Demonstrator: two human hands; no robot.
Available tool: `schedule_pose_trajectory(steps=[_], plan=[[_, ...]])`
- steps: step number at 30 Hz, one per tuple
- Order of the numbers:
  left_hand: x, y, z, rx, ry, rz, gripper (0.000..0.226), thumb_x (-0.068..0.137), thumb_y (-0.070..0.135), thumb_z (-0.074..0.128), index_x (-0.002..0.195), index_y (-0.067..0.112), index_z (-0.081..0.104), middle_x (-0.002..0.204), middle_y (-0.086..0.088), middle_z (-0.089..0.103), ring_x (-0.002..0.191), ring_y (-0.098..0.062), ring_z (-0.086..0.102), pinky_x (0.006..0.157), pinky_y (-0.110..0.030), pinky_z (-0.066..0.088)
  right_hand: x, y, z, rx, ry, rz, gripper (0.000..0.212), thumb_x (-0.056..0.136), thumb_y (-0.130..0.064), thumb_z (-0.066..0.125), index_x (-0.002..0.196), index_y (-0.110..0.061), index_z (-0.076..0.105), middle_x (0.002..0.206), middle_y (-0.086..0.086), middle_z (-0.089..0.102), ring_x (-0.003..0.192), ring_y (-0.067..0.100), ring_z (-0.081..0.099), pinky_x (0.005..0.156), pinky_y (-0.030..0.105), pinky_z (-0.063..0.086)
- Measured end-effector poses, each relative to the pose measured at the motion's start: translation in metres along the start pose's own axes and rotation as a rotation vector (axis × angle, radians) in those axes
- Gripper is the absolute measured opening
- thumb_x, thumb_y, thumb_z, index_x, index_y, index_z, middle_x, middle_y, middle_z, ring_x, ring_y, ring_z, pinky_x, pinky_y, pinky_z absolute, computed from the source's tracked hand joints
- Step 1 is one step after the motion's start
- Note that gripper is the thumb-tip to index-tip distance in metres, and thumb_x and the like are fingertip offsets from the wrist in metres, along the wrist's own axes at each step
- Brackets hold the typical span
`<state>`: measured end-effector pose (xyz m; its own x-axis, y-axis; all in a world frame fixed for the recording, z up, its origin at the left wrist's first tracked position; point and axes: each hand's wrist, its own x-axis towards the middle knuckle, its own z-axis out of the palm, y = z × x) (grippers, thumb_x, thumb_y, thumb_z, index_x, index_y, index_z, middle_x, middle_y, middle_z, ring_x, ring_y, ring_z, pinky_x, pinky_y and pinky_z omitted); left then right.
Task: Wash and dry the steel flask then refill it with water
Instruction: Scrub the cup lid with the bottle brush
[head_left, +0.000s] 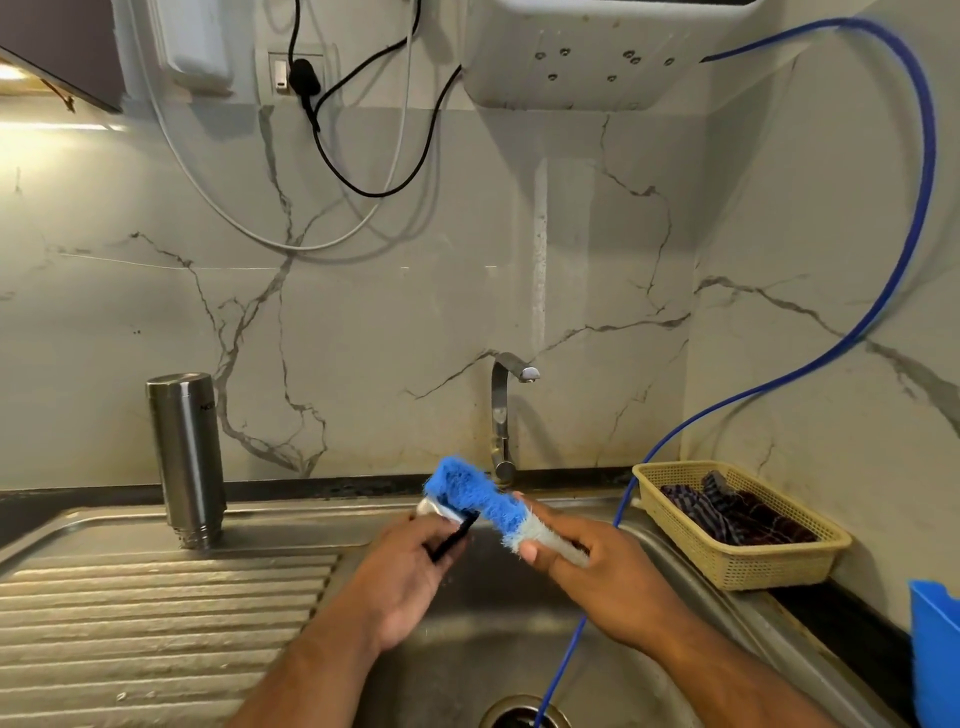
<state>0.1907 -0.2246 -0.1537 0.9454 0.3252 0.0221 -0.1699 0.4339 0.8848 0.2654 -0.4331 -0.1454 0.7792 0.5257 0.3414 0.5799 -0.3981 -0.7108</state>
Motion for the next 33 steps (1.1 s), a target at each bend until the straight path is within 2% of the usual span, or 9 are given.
schedule_pose_trajectory(steps=[4, 10, 12, 15, 19, 21, 25, 28, 33], plan=[[-0.002, -0.004, -0.003, 0.418, 0.052, 0.112, 0.052, 0.071, 0.021, 0.086, 0.119, 0.018, 0.066, 0.110, -0.006, 0.075, 0.113, -0.025, 0.067, 0.105, -0.044, 0.050, 0.002, 0.003, -0.001, -0.038, 0.025, 0.002, 0.042, 0.094, -0.055, 0.063, 0.130, -0.067, 0.046, 0.105, -0.037, 0.060, 0.100, -0.013, 0.059, 0.092, 0.017, 0.049], [0.000, -0.004, -0.007, 0.574, 0.115, 0.208, 0.056, 0.072, 0.026, 0.090, 0.119, 0.033, 0.063, 0.108, 0.000, 0.073, 0.102, -0.020, 0.070, 0.087, -0.041, 0.062, 0.002, -0.005, -0.002, -0.076, 0.013, 0.004, 0.044, 0.093, -0.058, 0.062, 0.130, -0.072, 0.043, 0.127, -0.026, 0.064, 0.107, -0.008, 0.058, 0.097, 0.025, 0.051], [-0.002, -0.005, -0.006, 0.646, 0.090, 0.234, 0.051, 0.075, 0.025, 0.088, 0.118, 0.033, 0.063, 0.105, 0.004, 0.074, 0.101, -0.014, 0.071, 0.082, -0.031, 0.061, 0.000, -0.005, -0.001, -0.089, -0.024, -0.007, 0.042, 0.092, -0.058, 0.064, 0.120, -0.080, 0.042, 0.129, -0.029, 0.063, 0.109, -0.008, 0.058, 0.099, 0.028, 0.051], [-0.002, -0.006, -0.005, 0.781, 0.101, 0.280, 0.056, 0.076, 0.024, 0.088, 0.122, 0.039, 0.058, 0.106, 0.007, 0.070, 0.100, -0.013, 0.069, 0.075, -0.024, 0.058, 0.000, -0.002, -0.002, -0.100, 0.015, 0.020, 0.048, 0.092, -0.060, 0.063, 0.136, -0.066, 0.045, 0.131, -0.021, 0.065, 0.111, -0.004, 0.059, 0.100, 0.032, 0.052], [-0.001, -0.008, -0.007, 0.795, 0.081, 0.251, 0.042, 0.078, 0.026, 0.086, 0.114, 0.031, 0.065, 0.101, 0.008, 0.075, 0.097, -0.008, 0.070, 0.087, -0.032, 0.059, -0.002, -0.004, 0.000, -0.082, -0.066, -0.023, 0.049, 0.092, -0.057, 0.065, 0.131, -0.074, 0.042, 0.131, -0.030, 0.062, 0.115, -0.006, 0.057, 0.104, 0.034, 0.050], [0.001, -0.010, -0.007, 0.830, 0.091, 0.263, 0.055, 0.076, 0.030, 0.088, 0.121, 0.032, 0.058, 0.106, 0.005, 0.071, 0.097, -0.012, 0.069, 0.083, -0.031, 0.060, 0.000, -0.002, 0.000, -0.098, -0.017, 0.009, 0.050, 0.092, -0.060, 0.062, 0.138, -0.065, 0.043, 0.132, -0.024, 0.063, 0.115, -0.003, 0.058, 0.103, 0.037, 0.051], [0.003, -0.009, -0.005, 0.749, 0.133, 0.209, 0.074, 0.074, 0.047, 0.085, 0.130, 0.034, 0.037, 0.115, -0.002, 0.061, 0.100, -0.018, 0.065, 0.078, -0.028, 0.056, 0.000, 0.000, -0.004, -0.081, 0.014, -0.013, 0.050, 0.092, -0.060, 0.062, 0.139, -0.060, 0.046, 0.130, -0.025, 0.064, 0.113, -0.007, 0.059, 0.101, 0.030, 0.052], [0.003, -0.007, -0.008, 0.492, 0.101, 0.174, 0.073, 0.074, 0.072, 0.070, 0.127, 0.025, 0.052, 0.116, -0.013, 0.067, 0.094, -0.024, 0.064, 0.078, -0.032, 0.052, -0.003, -0.003, -0.008, -0.041, 0.003, -0.035, 0.046, 0.092, -0.056, 0.066, 0.132, -0.068, 0.046, 0.123, -0.036, 0.061, 0.113, -0.011, 0.057, 0.103, 0.029, 0.051], [0.008, -0.004, -0.006, 0.166, 0.222, 0.091, 0.067, 0.091, 0.070, 0.041, 0.119, 0.014, 0.064, 0.106, -0.019, 0.067, 0.082, -0.024, 0.052, 0.070, -0.033, 0.046, -0.006, -0.008, -0.003, -0.037, -0.037, -0.079, 0.052, 0.091, -0.054, 0.068, 0.127, -0.078, 0.041, 0.133, -0.035, 0.058, 0.118, -0.014, 0.054, 0.105, 0.029, 0.051]])
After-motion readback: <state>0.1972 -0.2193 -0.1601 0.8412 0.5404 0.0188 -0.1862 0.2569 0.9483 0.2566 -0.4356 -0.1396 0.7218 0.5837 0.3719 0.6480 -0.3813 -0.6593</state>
